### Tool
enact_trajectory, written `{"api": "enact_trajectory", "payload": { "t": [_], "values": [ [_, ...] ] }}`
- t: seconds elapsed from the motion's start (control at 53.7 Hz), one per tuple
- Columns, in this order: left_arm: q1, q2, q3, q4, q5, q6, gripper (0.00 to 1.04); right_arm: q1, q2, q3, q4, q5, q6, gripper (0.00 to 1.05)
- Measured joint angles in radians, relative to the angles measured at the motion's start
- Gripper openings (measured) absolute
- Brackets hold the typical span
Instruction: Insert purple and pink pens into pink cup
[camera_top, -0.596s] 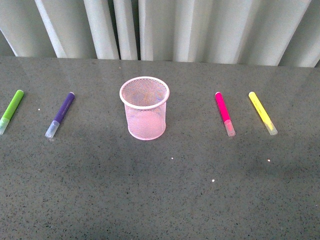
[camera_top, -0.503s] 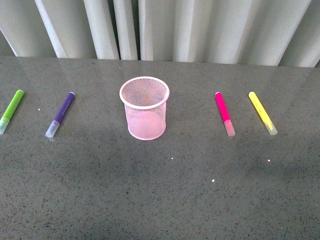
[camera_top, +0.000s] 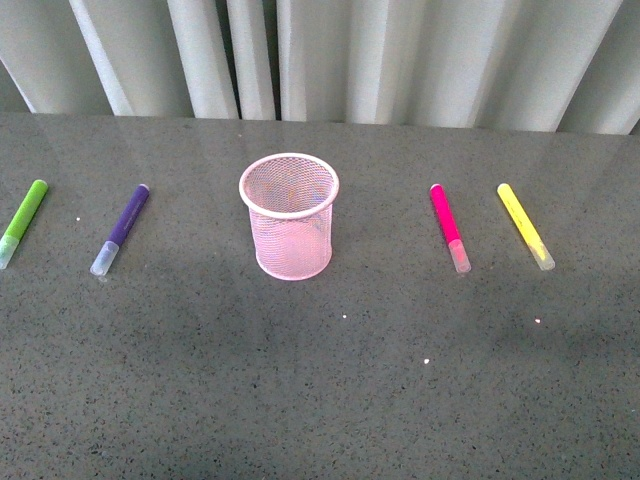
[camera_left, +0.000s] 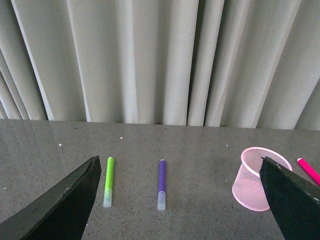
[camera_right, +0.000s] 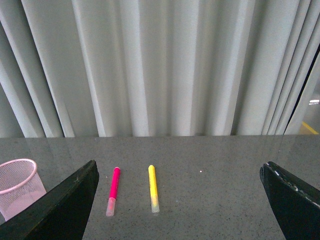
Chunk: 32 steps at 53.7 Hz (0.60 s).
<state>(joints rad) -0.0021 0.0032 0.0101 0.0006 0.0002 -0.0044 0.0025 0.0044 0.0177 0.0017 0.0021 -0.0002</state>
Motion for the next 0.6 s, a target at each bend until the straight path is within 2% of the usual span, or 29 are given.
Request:
{"api": "enact_trajectory", "payload": {
  "t": [0.596],
  "values": [
    [0.0,0.0,0.0,0.0,0.0,0.0,0.98,0.0,0.0,0.0,0.0,0.0,0.0,0.98]
  ]
}}
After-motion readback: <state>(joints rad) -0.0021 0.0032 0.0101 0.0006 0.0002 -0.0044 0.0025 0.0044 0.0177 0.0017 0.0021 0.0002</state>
